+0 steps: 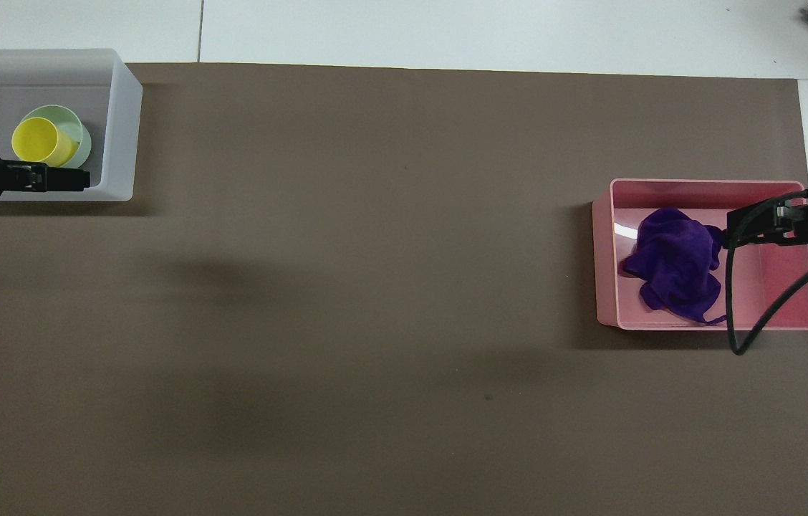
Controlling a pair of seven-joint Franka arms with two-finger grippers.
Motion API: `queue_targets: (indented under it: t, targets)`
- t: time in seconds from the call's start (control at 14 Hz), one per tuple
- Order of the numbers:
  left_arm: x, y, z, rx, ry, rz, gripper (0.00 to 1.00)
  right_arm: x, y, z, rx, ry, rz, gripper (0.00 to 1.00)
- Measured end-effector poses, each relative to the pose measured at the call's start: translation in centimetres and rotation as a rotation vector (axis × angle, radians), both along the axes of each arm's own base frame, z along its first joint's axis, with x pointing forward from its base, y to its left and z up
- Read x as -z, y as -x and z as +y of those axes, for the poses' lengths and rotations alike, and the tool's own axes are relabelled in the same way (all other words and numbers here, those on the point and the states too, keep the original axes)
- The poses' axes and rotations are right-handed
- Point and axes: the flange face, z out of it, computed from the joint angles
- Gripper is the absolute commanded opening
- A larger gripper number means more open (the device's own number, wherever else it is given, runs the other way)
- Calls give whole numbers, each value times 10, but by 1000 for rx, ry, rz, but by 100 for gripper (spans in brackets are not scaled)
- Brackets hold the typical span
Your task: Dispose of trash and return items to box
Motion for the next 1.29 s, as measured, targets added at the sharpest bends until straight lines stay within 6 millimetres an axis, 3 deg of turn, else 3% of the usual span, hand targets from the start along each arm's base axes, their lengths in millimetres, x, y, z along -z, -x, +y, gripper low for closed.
queue_targets:
  t: [0.14,0.5,1.29]
  targets:
    - [-18,-2,-8,3,-18,1,100,4,2,0,-14,-1,10,100]
    - [-74,-22,-8,6,-16,42,100,7,4,-11,-45,-1,17,100]
    - [-68,-10,-7,-56,-14,173,100,7,6,-17,-40,-2,18,100]
